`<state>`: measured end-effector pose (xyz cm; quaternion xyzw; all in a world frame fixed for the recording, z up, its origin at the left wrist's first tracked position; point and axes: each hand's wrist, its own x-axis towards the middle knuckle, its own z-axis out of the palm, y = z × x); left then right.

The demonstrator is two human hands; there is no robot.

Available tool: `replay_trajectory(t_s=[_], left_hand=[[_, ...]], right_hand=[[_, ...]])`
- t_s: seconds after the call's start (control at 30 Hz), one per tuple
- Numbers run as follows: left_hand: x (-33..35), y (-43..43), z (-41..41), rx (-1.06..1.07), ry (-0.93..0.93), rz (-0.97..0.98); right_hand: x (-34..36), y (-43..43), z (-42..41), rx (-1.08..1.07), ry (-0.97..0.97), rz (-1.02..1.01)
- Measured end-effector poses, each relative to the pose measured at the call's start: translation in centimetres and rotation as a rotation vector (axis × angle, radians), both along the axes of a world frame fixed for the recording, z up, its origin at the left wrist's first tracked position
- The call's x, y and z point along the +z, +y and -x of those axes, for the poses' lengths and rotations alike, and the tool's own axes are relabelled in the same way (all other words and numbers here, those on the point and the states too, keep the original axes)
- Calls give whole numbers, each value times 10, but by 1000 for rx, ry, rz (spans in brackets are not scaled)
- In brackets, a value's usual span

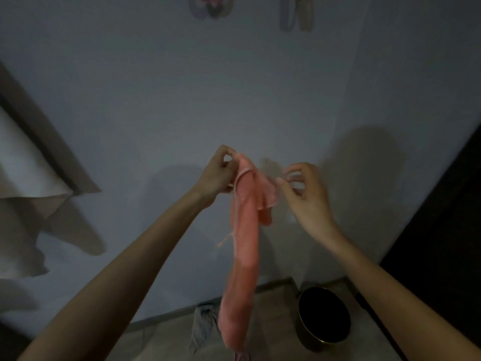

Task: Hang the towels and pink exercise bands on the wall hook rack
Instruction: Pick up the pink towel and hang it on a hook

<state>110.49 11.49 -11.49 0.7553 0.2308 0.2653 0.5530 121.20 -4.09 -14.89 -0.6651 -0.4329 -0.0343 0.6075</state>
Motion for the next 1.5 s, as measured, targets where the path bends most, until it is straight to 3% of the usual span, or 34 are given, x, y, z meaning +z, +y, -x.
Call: replay_trajectory(t_s=[0.2, 0.37, 0.53, 0.67, 0.73, 0.83, 0.9, 1.03, 1.27, 1.5], left_hand=[[16, -26, -8, 78, -103, 166], [22, -45, -1, 39, -130, 214], [9, -30, 17, 278, -64, 253], [-3, -25, 45, 376, 3, 102], [-3, -31, 56, 306, 10, -8], [-5, -32, 67, 99, 78, -406], [-6, -31, 75, -77, 128, -437], [-5, -21, 93, -89, 126, -172], [26, 19, 146, 38, -93, -300], [64, 74, 216, 24, -134, -327]], right_hand=[[-30, -15, 20, 143, -23, 302], [-43, -13, 21, 53, 28, 258], [-25, -17, 10, 46, -105, 240], [7, -12, -3, 98, -224, 280], [23, -4, -3, 174, -317, 357], [45, 13, 7, 321, -396, 473], [59, 24, 18, 366, -402, 485], [84, 38, 37, 434, -382, 464], [73, 67, 69, 456, -176, 467], [34, 110, 151, 585, 144, 467]])
